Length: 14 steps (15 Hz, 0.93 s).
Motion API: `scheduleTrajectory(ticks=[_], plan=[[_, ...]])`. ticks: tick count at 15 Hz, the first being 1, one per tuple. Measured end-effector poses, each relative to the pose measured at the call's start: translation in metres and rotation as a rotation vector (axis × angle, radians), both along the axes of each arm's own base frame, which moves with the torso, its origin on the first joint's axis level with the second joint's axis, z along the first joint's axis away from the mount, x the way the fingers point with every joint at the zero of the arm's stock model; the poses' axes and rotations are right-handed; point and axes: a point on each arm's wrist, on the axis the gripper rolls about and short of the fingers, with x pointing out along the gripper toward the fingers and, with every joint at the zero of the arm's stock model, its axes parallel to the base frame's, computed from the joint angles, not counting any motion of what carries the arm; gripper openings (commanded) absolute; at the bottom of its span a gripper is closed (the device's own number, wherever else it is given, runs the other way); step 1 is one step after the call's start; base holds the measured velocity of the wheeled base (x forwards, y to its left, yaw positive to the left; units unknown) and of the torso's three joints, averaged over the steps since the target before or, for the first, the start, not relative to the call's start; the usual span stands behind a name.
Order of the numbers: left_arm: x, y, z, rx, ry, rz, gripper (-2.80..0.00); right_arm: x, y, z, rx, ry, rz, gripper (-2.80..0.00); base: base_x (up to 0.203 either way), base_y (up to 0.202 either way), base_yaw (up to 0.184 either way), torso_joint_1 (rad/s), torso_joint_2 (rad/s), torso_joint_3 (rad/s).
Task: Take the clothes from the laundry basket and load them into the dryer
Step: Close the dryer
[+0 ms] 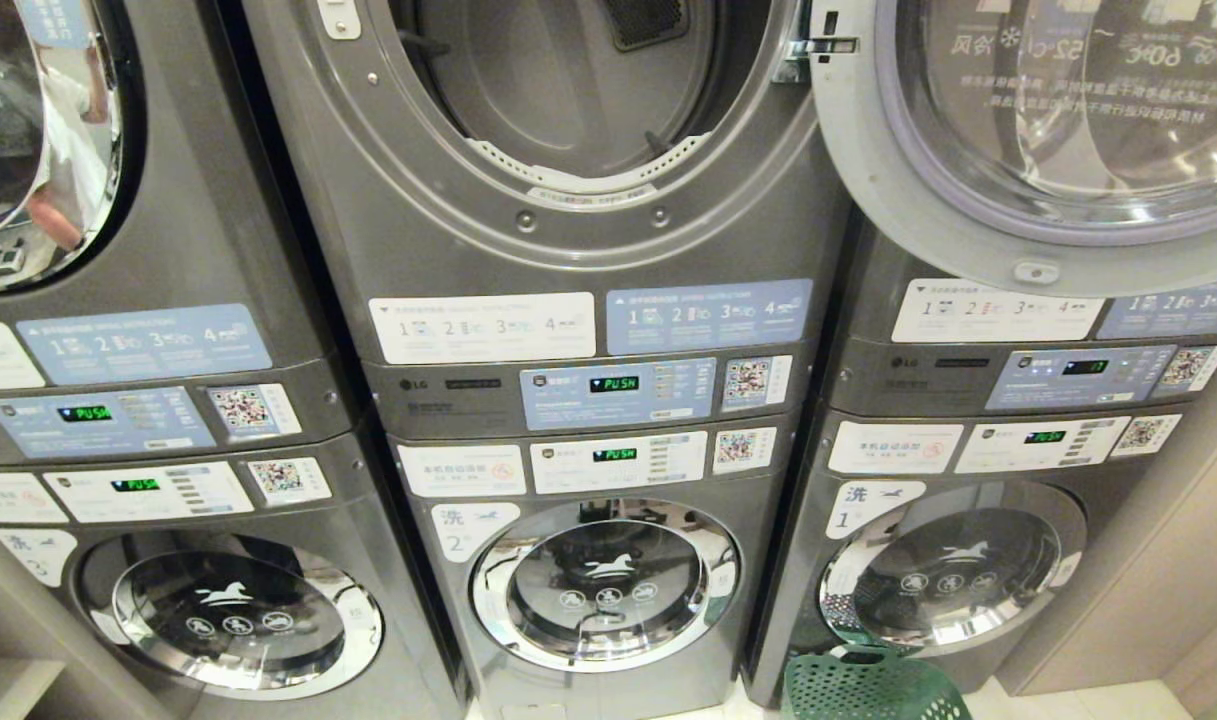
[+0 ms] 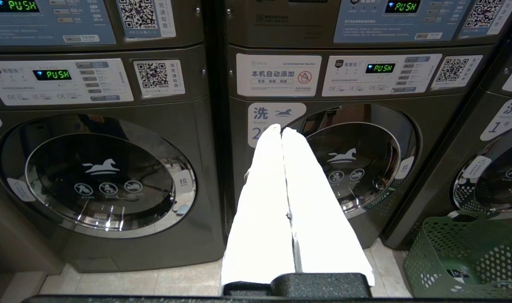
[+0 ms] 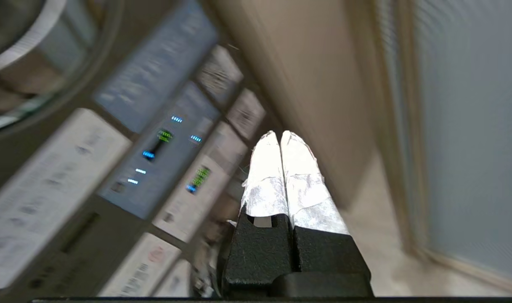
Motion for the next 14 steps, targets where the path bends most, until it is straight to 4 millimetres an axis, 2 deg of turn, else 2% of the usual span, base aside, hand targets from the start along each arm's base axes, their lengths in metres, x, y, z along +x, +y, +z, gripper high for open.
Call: scheduleTrajectory(ticks=[3,9,14], plan=[[0.000,0.000,0.000,0.000,0.000,0.000,-2.80,0.018,-0.024,-0.001,-0.110,-0.084,0.129,-2.80,0.000,0.000,0.000,0.000,0.00,0.000],[0.000,0.000,0.000,0.000,0.000,-0.001,-2.80,0.070,-0.089,-0.001,-0.341,-0.204,0.308,-2.80,0.000,0.000,0.000,0.000,0.00,0.000],[0.000,0.000,0.000,0.000,0.000,0.000,-2.80,0.098,-0.115,-0.010,-0.520,-0.256,0.588,-2.80,0.000,0.000,0.000,0.000,0.00,0.000]])
